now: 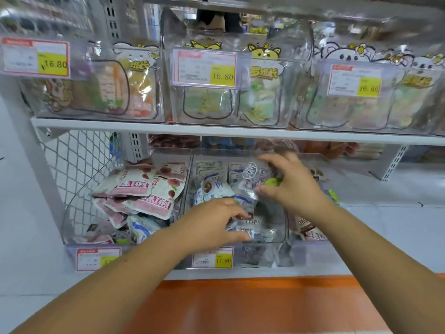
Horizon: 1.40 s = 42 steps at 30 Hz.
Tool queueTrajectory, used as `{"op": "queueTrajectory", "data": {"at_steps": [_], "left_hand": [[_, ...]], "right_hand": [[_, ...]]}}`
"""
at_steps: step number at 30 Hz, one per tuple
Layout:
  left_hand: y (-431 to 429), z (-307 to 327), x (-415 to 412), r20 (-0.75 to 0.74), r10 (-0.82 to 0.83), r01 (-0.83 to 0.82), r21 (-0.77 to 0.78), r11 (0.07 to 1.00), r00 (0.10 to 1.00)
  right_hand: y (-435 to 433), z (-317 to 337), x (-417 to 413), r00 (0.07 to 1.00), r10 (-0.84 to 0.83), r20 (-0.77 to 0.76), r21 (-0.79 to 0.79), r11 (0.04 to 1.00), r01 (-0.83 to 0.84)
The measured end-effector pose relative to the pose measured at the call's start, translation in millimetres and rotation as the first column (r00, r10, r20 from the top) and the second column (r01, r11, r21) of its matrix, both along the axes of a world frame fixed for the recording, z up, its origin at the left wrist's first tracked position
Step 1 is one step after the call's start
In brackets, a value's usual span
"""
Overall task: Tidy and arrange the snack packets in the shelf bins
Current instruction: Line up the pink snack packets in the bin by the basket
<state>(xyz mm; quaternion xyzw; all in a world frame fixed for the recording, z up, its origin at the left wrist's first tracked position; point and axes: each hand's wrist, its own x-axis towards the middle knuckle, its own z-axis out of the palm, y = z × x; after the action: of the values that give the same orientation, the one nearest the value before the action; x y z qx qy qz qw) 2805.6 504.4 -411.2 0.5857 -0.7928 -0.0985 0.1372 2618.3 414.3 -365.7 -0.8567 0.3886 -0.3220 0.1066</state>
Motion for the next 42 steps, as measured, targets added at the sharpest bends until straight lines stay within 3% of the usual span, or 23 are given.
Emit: {"op": "queueTrajectory", "data": {"at_steps": [4, 8, 11, 13, 16, 18, 20, 24, 27, 29, 31, 33, 35, 37, 39, 42], "left_hand": [[-11, -10, -11, -0.004, 0.018, -0.018, 0.044, 0.999, 1.000], [-19, -14, -11, -0.065, 0.049, -0.047, 0.022, 0.999, 0.997], [-21, -14, -10, -0.122, 0.082, -0.084, -0.004, 0.996, 0.989], [-22, -10, -9, -0.245, 0.109, -0.119, -0.026, 0.993, 0.963], [-21, 5, -4, -0.437, 0.134, -0.178, -0.061, 0.982, 0.889], [-18, 16, -2, -0.518, 0.123, -0.177, -0.055, 0.983, 0.846], [-15, 21, -4, -0.576, 0.094, -0.165, -0.072, 0.984, 0.812], [-14, 21, -9, -0.713, 0.090, -0.192, -0.065, 0.979, 0.696], [-20, 16, -10, -0.610, 0.124, -0.150, 0.009, 0.989, 0.782], [-26, 9, -11, -0.439, 0.118, -0.114, 0.037, 0.993, 0.891], [-33, 3, -15, -0.212, 0.076, -0.063, 0.067, 0.996, 0.974], [-41, -2, -20, 0.024, 0.039, -0.041, 0.083, 0.996, 0.999], [-49, -8, -25, 0.228, 0.030, -0.054, 0.098, 0.994, 0.973], [-53, -14, -25, 0.383, 0.037, -0.077, 0.090, 0.993, 0.923], [-59, -17, -20, 0.440, 0.046, -0.098, 0.095, 0.991, 0.897], [-60, -16, -14, 0.330, 0.050, -0.096, 0.125, 0.988, 0.943]], "right_hand": [[-7, 2, -46, 0.986, -0.141, 0.086, -0.015, 0.990, 0.143], [-19, -8, -88, 0.963, -0.269, 0.036, 0.057, 0.962, 0.266], [-28, -20, -99, 0.932, -0.315, -0.178, 0.106, 0.936, 0.336], [-26, -23, -96, 0.889, -0.337, -0.309, -0.001, 0.935, 0.354], [-7, -13, -73, 0.975, -0.154, -0.161, -0.063, 0.987, 0.146], [12, -6, -49, 0.993, 0.050, -0.103, 0.044, 0.998, -0.046], [27, -6, -30, 0.984, 0.151, -0.095, 0.187, 0.974, -0.131], [28, -3, -23, 0.985, 0.083, 0.154, 0.258, 0.958, -0.122], [18, 9, -38, 0.891, -0.097, 0.444, 0.367, 0.927, -0.082], [5, 12, -58, 0.856, -0.254, 0.449, 0.384, 0.921, 0.072], [-12, 4, -80, 0.888, -0.363, 0.283, 0.321, 0.908, 0.269], [-25, -8, -92, 0.916, -0.375, 0.145, 0.232, 0.913, 0.337], [-39, -21, -98, 0.925, -0.377, 0.058, 0.179, 0.915, 0.362], [-51, -32, -99, 0.874, -0.467, -0.135, 0.047, 0.878, 0.476], [-56, -35, -97, 0.800, -0.545, -0.251, -0.140, 0.838, 0.527], [-46, -36, -90, 0.855, -0.392, -0.339, -0.189, 0.919, 0.346]]}}
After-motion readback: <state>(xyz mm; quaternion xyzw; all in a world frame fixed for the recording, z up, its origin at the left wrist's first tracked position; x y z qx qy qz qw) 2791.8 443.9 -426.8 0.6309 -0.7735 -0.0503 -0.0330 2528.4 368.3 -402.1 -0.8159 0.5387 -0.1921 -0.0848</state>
